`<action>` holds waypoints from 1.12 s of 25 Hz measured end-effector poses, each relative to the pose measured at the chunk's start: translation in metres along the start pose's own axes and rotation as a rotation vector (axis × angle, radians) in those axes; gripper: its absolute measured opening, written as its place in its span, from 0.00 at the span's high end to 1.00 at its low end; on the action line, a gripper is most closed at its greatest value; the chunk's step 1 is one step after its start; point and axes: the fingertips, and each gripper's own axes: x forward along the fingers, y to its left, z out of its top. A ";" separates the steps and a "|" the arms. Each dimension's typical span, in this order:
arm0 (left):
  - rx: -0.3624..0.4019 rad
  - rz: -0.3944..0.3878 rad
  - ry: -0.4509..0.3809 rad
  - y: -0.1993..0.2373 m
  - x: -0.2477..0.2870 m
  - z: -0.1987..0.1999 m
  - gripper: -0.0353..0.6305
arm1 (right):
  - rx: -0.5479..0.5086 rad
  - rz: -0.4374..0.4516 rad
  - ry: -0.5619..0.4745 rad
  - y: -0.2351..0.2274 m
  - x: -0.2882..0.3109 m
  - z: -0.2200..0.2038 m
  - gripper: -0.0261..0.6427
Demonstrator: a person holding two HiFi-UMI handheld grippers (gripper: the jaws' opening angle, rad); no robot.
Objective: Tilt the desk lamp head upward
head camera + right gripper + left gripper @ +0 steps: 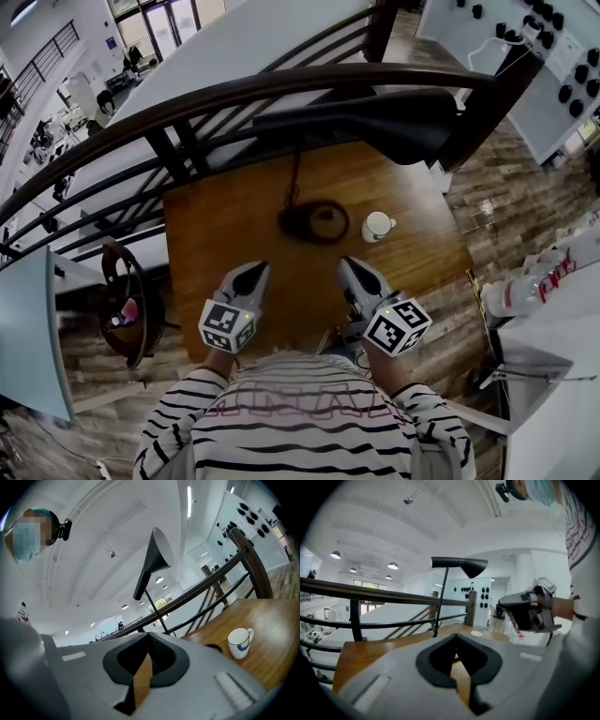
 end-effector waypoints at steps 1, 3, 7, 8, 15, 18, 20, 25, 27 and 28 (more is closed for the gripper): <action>-0.002 -0.003 0.003 -0.001 -0.004 -0.002 0.94 | -0.003 -0.006 0.007 0.003 -0.001 -0.003 0.96; -0.009 -0.006 0.005 -0.001 -0.012 -0.006 0.94 | -0.008 -0.018 0.020 0.009 -0.003 -0.009 0.96; -0.015 -0.016 0.009 -0.004 -0.026 -0.013 0.94 | -0.016 -0.029 0.037 0.019 -0.008 -0.022 0.96; -0.011 -0.019 0.009 -0.005 -0.029 -0.014 0.94 | -0.018 -0.031 0.039 0.021 -0.009 -0.026 0.96; -0.002 -0.028 -0.002 -0.011 -0.054 -0.022 0.94 | -0.044 -0.046 0.062 0.039 -0.016 -0.051 0.96; -0.001 -0.031 -0.004 -0.013 -0.061 -0.022 0.94 | -0.052 -0.045 0.062 0.046 -0.017 -0.053 0.96; -0.003 -0.029 -0.009 -0.013 -0.064 -0.021 0.94 | -0.061 -0.045 0.065 0.049 -0.018 -0.054 0.96; -0.012 -0.025 -0.024 -0.018 -0.069 -0.019 0.94 | -0.072 -0.052 0.070 0.052 -0.024 -0.054 0.96; -0.015 -0.023 -0.029 -0.018 -0.070 -0.019 0.94 | -0.078 -0.052 0.072 0.054 -0.024 -0.053 0.96; -0.017 -0.022 -0.031 -0.018 -0.071 -0.020 0.94 | -0.081 -0.051 0.072 0.055 -0.024 -0.053 0.96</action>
